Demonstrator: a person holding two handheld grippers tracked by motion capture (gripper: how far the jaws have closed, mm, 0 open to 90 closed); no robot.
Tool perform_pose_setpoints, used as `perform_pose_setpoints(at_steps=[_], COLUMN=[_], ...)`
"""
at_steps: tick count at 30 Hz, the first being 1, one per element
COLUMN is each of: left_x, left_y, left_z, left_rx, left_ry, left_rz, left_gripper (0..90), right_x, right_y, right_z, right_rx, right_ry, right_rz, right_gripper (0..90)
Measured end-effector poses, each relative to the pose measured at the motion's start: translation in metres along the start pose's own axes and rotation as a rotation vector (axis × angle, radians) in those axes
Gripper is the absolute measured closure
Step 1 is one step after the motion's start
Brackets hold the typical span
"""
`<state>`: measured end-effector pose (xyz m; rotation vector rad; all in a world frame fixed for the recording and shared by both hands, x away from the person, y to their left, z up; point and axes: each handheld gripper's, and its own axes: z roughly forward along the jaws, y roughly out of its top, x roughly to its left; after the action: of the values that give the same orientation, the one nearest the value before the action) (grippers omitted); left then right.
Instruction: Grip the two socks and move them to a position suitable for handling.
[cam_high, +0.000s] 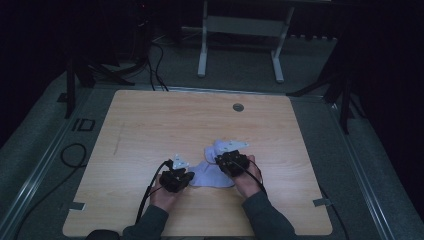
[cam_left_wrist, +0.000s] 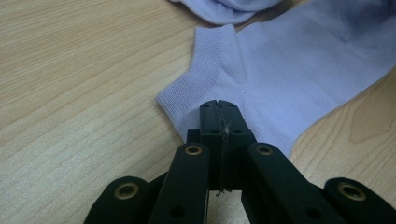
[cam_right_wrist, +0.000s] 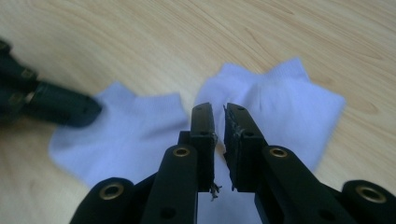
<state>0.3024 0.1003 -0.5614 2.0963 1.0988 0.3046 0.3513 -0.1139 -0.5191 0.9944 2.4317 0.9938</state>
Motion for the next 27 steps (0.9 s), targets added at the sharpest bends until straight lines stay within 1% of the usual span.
perform_pose_setpoints(at_steps=[1,2,3,5,6,7,12,14,15,16,17,19,20,21,22,23,24,25,27], left_x=[0.000,0.000,0.000,0.000,0.000,0.000,0.001,0.001,0.001,0.001,0.001,0.001,0.001,0.001,0.001,0.001,0.001,0.001,0.001], left_y=[0.000,0.000,0.000,0.000,0.000,0.000,0.000,0.000,0.000,0.000,0.000,0.000,0.000,0.000,0.000,0.000,0.000,0.000,0.000], left_z=[0.000,0.000,0.000,0.000,0.000,0.000,0.000,0.000,0.000,0.000,0.000,0.000,0.000,0.000,0.000,0.000,0.000,0.000,0.000], left_rx=[0.000,0.000,-0.001,-0.002,-0.001,-0.001,-0.001,0.000,0.000,0.000,0.000,0.000,0.000,0.000,0.000,-0.001,-0.001,-0.001,-0.001], left_ry=[0.000,-0.001,-0.001,-0.002,-0.003,-0.002,-0.008,-0.008,-0.008,-0.008,-0.008,-0.008,-0.007,-0.007,-0.007,-0.006,-0.006,-0.006,-0.006], left_rz=[0.000,-0.002,-0.003,-0.004,-0.003,-0.001,-0.004,-0.003,-0.003,-0.003,-0.003,-0.003,-0.002,-0.001,-0.001,-0.001,-0.001,0.000,0.000], left_gripper=[89.7,89.7,89.7,89.7,89.7,89.6,89.6,89.6,89.6,89.6,89.6,89.6,89.6,89.6,89.6,89.6,89.6,89.6,89.6], right_x=[0.000,0.000,-0.001,-0.002,-0.002,-0.003,-0.006,-0.007,-0.010,-0.010,-0.010,-0.011,-0.011,-0.011,-0.012,-0.012,-0.013,-0.013,-0.015], right_y=[0.004,0.004,0.008,0.016,0.016,0.017,0.019,0.018,0.019,0.020,0.020,0.022,0.022,0.023,0.024,0.024,0.027,0.027,0.029], right_z=[0.005,0.005,0.010,0.020,0.020,0.024,0.045,0.051,0.055,0.055,0.055,0.054,0.054,0.052,0.047,0.047,0.041,0.041,0.033], right_rx=[0.012,0.012,0.022,0.052,0.052,0.062,0.134,0.155,0.163,0.169,0.169,0.168,0.168,0.161,0.138,0.138,0.111,0.111,0.091], right_ry=[-0.002,-0.002,-0.006,-0.010,-0.010,-0.014,-0.023,-0.027,-0.026,-0.028,-0.028,-0.026,-0.026,-0.021,-0.011,-0.011,-0.008,-0.008,-0.011], right_rz=[-0.006,-0.006,-0.016,-0.020,-0.020,-0.017,0.016,0.026,0.050,0.055,0.055,0.077,0.077,0.088,0.105,0.105,0.109,0.109,0.110], right_gripper=[81.6,81.6,81.5,80.8,80.8,80.3,78.7,78.8,84.4,88.4,88.4,89.4,89.4,89.5,89.5,89.5,89.5,89.5,89.5])
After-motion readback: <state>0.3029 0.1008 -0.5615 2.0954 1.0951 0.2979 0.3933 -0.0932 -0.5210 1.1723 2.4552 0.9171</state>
